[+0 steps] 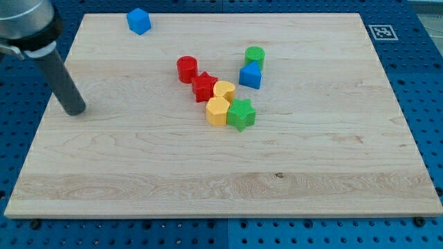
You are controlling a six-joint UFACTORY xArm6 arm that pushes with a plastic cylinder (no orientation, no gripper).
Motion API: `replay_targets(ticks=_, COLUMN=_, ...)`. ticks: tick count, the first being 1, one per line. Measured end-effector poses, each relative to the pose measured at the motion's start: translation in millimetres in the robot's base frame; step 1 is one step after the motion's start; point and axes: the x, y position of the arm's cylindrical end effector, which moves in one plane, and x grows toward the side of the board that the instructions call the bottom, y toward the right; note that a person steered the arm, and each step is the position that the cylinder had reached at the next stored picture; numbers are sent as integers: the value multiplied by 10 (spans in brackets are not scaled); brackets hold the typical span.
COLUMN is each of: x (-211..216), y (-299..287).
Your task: Point your arm at the bottom of the green star
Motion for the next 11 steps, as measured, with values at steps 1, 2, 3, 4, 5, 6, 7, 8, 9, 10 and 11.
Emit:
replay_targets(ticks=1, x=209, y=234)
replay_targets(ticks=2, x=557, y=385)
replay_targets(ticks=3, x=775, y=526)
replay_targets(ticks=4, x=785, y=615)
replay_targets(ticks=5, x=795, y=1129)
replay_targets(ticks=6, x=795, y=1185)
replay_targets(ticks=7, x=911, y=1519)
replay_targets(ticks=8, x=1097, y=1724)
replay_targets(ticks=9, x=1099, y=1886)
replay_targets(ticks=10, x=1099, y=2491)
replay_targets(ticks=11, x=1099, y=2705)
